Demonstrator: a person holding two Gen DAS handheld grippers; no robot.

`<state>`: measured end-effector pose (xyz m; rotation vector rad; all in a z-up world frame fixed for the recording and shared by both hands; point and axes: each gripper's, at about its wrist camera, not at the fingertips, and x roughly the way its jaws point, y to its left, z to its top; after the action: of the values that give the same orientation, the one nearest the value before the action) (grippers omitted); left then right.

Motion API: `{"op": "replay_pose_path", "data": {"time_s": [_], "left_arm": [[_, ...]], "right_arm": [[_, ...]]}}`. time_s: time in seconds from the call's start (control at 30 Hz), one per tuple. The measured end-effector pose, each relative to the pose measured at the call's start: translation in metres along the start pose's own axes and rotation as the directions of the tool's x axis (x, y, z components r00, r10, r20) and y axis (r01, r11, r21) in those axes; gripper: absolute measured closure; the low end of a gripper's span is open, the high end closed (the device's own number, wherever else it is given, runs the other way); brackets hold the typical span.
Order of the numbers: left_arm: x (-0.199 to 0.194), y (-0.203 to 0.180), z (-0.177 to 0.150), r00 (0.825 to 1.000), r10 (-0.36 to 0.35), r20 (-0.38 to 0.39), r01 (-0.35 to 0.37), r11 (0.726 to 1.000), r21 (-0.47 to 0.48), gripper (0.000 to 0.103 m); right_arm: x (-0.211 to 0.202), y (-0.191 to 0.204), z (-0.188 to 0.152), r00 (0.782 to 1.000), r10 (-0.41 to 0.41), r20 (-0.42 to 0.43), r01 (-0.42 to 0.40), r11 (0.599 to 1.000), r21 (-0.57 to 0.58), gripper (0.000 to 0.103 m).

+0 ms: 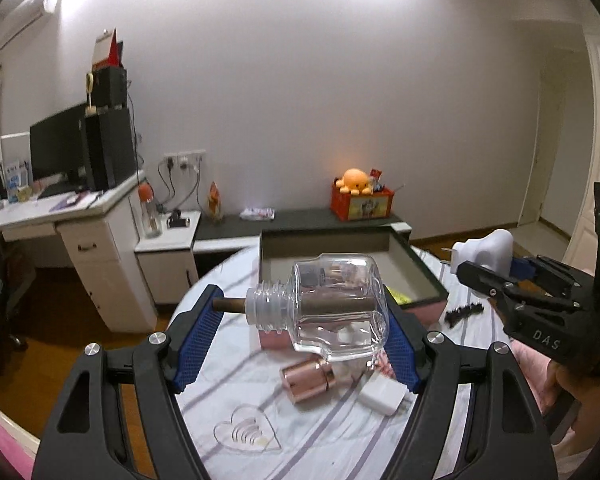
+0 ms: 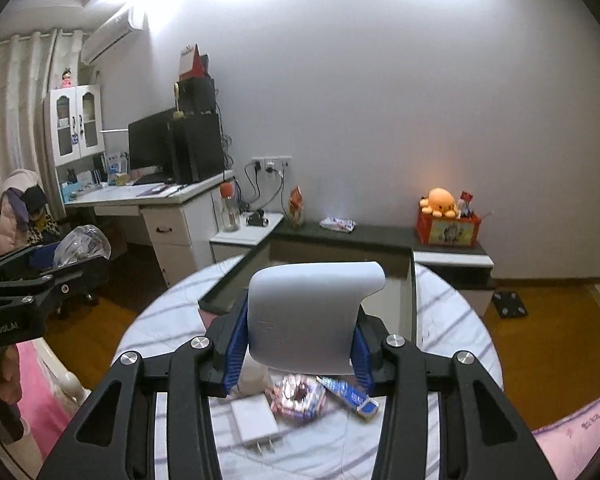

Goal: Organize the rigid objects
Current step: 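Carry the glass bottle and white cover with both tools over the box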

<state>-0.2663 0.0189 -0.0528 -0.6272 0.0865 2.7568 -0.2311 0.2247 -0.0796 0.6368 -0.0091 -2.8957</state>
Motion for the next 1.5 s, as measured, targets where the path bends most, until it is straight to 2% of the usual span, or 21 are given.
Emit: {"op": "replay_pose_path", "data": {"time_s": [0.2,0.4,0.7,0.97,1.17,1.33,1.5], "left_arm": [[0.009,-0.007,0.013,1.0,-0.006,0.008,0.006,1.0,0.025,0.027],[0.038,-0.008,0.024,1.0,-0.01,-0.009,0.011,0.999,0.041,0.027],[0.108,-0.01,0.039,0.996,-0.046,-0.076,0.051,0.997,0.066,0.027],[0.185,-0.01,0.054,0.979,-0.107,-0.174,0.122,0.989,0.082,0.027],[0.247,-0.01,0.047,0.955,-0.096,-0.279,0.128,0.987,0.098,0.027],[0.279,-0.009,0.03,0.932,-0.078,-0.353,0.124,0.986,0.11,0.027],[0.299,-0.007,0.017,0.91,-0.055,-0.411,0.114,0.986,0.12,0.027]], "right_arm": [[0.01,0.0,0.014,1.0,0.011,0.012,-0.011,1.0,-0.02,0.058],[0.034,-0.011,0.023,1.0,0.008,-0.007,-0.008,1.0,-0.024,0.058],[0.086,-0.034,0.029,0.998,0.006,-0.066,-0.008,0.999,-0.033,0.058],[0.152,-0.051,0.04,0.985,0.004,-0.172,-0.016,0.998,-0.067,0.058],[0.206,-0.065,0.042,0.959,-0.009,-0.283,-0.016,0.996,-0.085,0.058],[0.249,-0.075,0.029,0.915,-0.016,-0.403,-0.022,0.996,-0.088,0.058],[0.268,-0.084,0.018,0.878,-0.021,-0.479,-0.013,0.998,-0.067,0.058]]}}
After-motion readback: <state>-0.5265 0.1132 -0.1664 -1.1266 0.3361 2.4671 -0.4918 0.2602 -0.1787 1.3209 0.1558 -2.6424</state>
